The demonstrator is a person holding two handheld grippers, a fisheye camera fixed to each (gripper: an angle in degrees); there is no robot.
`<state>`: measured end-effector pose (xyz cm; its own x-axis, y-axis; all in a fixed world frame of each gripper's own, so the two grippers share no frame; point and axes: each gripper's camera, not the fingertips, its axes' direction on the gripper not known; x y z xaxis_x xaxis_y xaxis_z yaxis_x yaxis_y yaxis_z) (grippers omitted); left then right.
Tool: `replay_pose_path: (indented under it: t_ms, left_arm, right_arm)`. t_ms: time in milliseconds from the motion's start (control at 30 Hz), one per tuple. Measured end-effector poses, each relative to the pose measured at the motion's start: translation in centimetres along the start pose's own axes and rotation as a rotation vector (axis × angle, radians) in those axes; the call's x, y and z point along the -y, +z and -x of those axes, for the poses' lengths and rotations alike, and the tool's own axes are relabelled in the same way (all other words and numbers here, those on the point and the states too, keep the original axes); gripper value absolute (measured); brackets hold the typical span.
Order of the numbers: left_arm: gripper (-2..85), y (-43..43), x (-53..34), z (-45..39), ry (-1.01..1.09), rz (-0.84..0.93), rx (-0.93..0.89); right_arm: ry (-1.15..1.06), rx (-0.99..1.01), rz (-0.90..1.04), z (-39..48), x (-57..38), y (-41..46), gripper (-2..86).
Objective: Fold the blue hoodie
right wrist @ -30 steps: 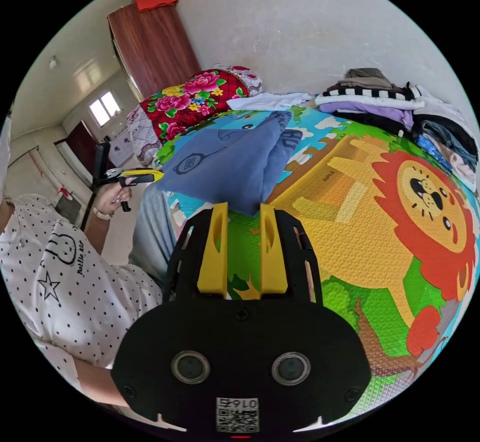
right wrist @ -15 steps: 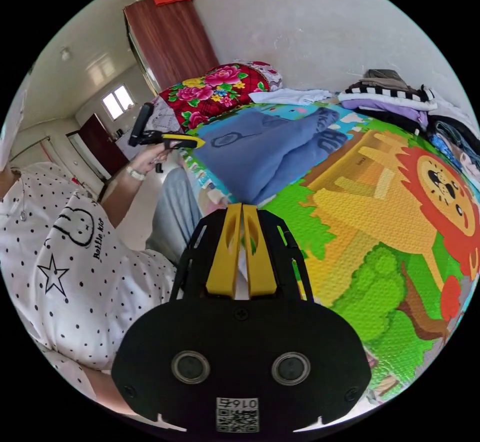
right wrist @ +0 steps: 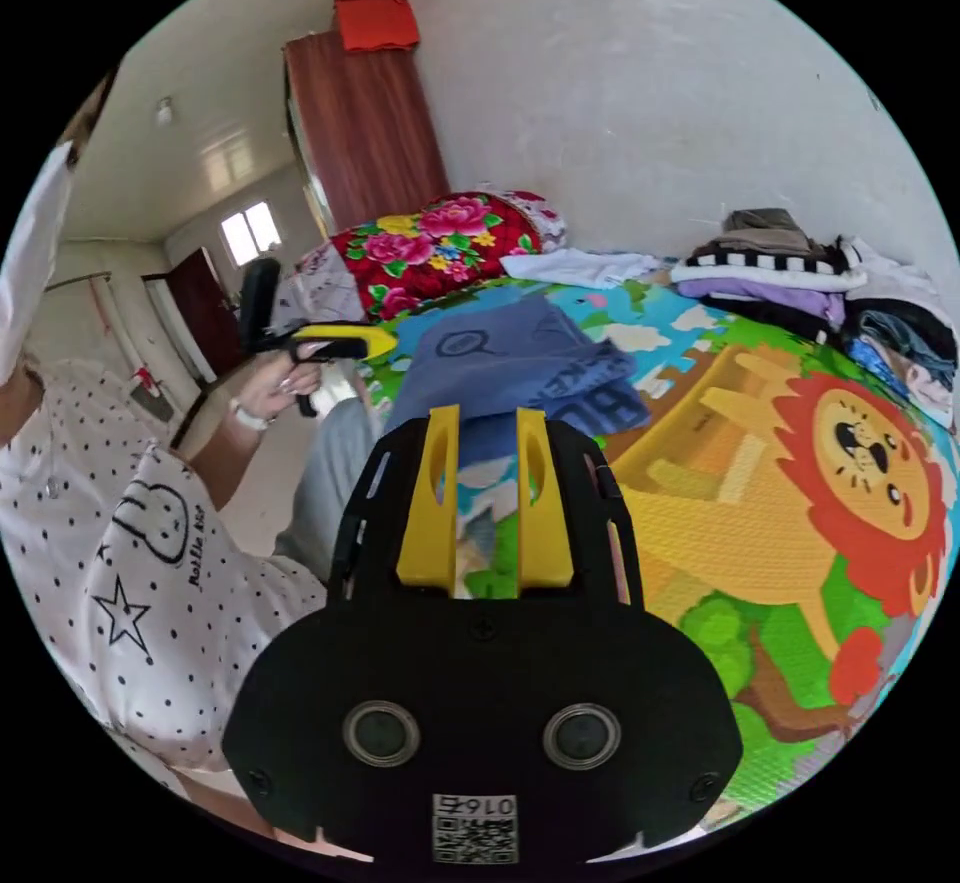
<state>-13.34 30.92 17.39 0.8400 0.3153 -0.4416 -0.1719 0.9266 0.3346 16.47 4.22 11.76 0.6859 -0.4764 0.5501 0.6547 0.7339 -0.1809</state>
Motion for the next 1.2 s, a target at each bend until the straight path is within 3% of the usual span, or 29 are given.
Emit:
replay_pose_path:
  t_ms: [67, 167, 267, 400, 633, 733, 833, 1100, 1200]
  left_arm:
    - [2.3, 1.4, -0.1, -1.7, 0.0, 0.032, 0.057]
    - [4.8, 3.0, 0.1, -2.7, -0.001, 0.074, -0.029]
    - [5.6, 3.6, 0.3, -3.0, 0.008, 0.079, 0.0]
    - [5.5, 4.2, 0.9, -3.6, 0.053, 0.111, -0.005]
    - [6.4, 5.1, 3.8, -4.5, 0.138, 0.131, -0.016]
    - [6.2, 7.0, 4.3, -4.7, 0.164, 0.187, -0.062]
    - [4.9, 7.5, 3.9, -5.3, 0.197, 0.169, -0.008]
    - [3.5, 7.7, 3.3, -5.9, 0.178, 0.142, 0.018]
    - [3.4, 7.5, 3.0, -6.0, 0.15, 0.114, 0.021]
  right_arm:
    - [0.012, -0.019, 0.044, -1.4, 2.4, 0.8, 10.9]
    - [0.045, 0.021, 0.108, -2.9, 5.7, 2.6, 12.2]
    - [0.1, 0.036, 0.161, -4.0, 8.3, 4.5, 12.0]
    - [0.123, 0.11, 0.187, -4.4, 10.4, 6.1, 5.8]
    - [-0.062, -0.017, 0.005, -0.6, 15.5, 0.4, 0.9]
    - [-0.056, -0.203, 0.111, -0.8, 15.8, 1.5, 0.7]
    - [-0.035, -0.231, 0.254, -2.0, 15.2, 5.2, 0.7]
    - [-0.088, -0.216, 0.116, -1.1, 18.9, 4.7, 0.8]
    - [-0.055, -0.206, 0.222, -1.8, 20.2, 5.6, 1.0]
